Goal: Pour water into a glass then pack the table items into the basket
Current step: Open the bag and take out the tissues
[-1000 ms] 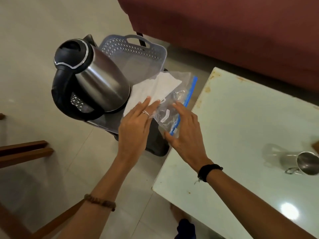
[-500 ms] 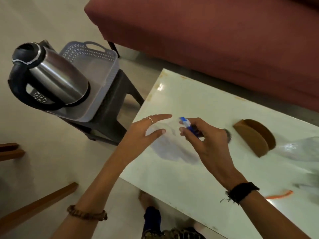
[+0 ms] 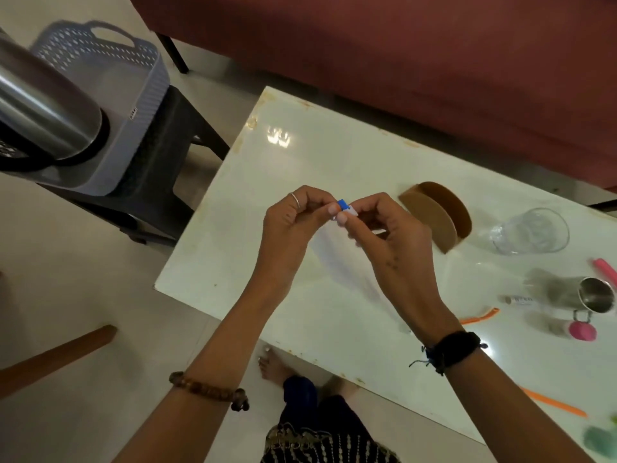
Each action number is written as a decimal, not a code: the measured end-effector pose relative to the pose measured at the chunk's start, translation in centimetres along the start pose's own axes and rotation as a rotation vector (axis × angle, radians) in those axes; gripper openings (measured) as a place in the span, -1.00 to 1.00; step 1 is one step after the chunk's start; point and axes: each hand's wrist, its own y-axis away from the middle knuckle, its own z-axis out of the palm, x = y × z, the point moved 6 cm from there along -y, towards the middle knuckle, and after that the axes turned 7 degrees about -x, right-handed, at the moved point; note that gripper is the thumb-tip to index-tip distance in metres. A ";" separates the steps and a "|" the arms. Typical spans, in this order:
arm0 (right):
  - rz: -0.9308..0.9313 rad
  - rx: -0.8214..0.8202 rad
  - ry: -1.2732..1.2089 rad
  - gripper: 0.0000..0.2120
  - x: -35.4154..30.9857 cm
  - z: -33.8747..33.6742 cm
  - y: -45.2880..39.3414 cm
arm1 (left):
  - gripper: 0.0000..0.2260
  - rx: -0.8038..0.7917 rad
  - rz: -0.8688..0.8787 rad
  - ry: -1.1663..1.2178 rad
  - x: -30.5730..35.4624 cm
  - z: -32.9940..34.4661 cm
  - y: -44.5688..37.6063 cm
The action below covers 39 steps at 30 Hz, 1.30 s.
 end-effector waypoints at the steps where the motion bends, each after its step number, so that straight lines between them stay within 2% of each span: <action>1: 0.002 0.008 0.021 -0.90 0.3 -0.2 0.1 | -0.84 0.027 0.000 -0.011 -0.2 0.2 0.0; 7: 0.084 0.028 -0.001 -0.92 2.8 -0.9 2.6 | -0.84 0.158 0.013 -0.053 -0.3 -0.6 -0.4; 15: 0.119 -0.156 0.076 -0.92 5.4 -1.8 4.9 | -0.84 0.333 -0.050 -0.001 -1.5 -5.5 -1.3; 21: 0.203 -0.409 0.181 -0.88 6.4 -0.6 3.4 | -0.84 0.195 -0.195 -0.102 -2.0 -6.0 -1.5; 23: 0.220 -0.470 0.087 -0.79 6.2 0.7 2.7 | -0.81 0.145 -0.228 -0.221 -1.8 -5.9 -1.7; 28: 0.373 -0.593 -0.238 -0.92 6.6 4.7 1.9 | -0.79 0.124 -0.168 -0.478 -1.4 -4.2 -2.0; 30: 0.466 -0.575 -0.328 -0.96 7.9 5.3 2.1 | -0.85 0.133 -0.174 -0.556 -2.4 -3.3 -2.3; 33: 0.598 -0.452 -0.384 -0.99 10.6 5.1 3.0 | -0.97 0.122 -0.218 -0.609 -5.2 -1.4 -2.4; 36: 0.668 -0.359 -0.362 -0.89 13.1 4.6 4.1 | -0.78 0.066 -0.187 -0.658 -7.6 1.3 -1.5; 39: 0.704 -0.222 -0.386 -0.82 14.7 3.5 4.8 | -0.70 0.180 -0.064 -0.827 -7.5 3.2 0.6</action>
